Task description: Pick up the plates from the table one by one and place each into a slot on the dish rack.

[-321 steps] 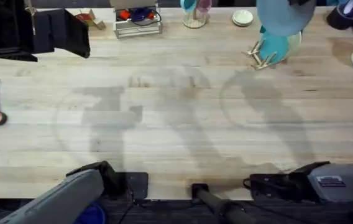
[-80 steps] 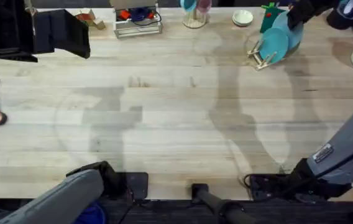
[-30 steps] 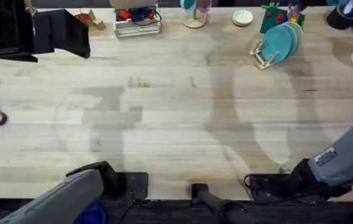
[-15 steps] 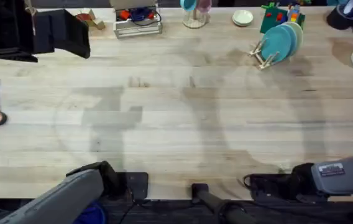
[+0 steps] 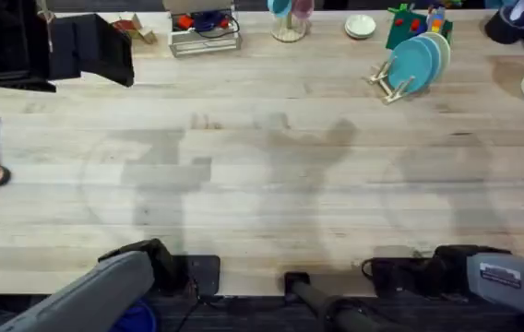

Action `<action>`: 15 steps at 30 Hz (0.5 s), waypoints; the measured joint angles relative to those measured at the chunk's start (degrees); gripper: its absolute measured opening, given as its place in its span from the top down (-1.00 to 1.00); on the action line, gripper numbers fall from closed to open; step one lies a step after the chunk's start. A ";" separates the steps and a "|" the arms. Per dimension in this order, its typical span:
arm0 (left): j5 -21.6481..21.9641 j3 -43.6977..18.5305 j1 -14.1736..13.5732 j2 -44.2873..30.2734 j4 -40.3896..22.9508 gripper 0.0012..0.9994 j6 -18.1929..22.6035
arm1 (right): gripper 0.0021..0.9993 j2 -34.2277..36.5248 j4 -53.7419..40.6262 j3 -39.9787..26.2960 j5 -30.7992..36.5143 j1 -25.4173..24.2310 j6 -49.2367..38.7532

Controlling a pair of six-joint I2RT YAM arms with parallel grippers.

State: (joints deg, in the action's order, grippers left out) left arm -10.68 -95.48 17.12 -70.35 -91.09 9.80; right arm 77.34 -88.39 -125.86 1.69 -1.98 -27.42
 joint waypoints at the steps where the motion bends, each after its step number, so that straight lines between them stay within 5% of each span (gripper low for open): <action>1: 0.00 0.00 0.00 0.01 0.00 -0.99 0.00 | -0.99 -0.86 -0.77 0.00 0.00 0.00 0.03; 15: 0.00 0.00 0.00 0.02 -0.02 -0.99 0.00 | -0.99 -7.98 -4.25 -0.15 0.00 0.00 0.66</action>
State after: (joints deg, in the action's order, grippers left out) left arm -10.68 -95.48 17.12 -70.33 -91.11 9.80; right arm 69.35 -92.64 -126.02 1.69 -1.98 -26.76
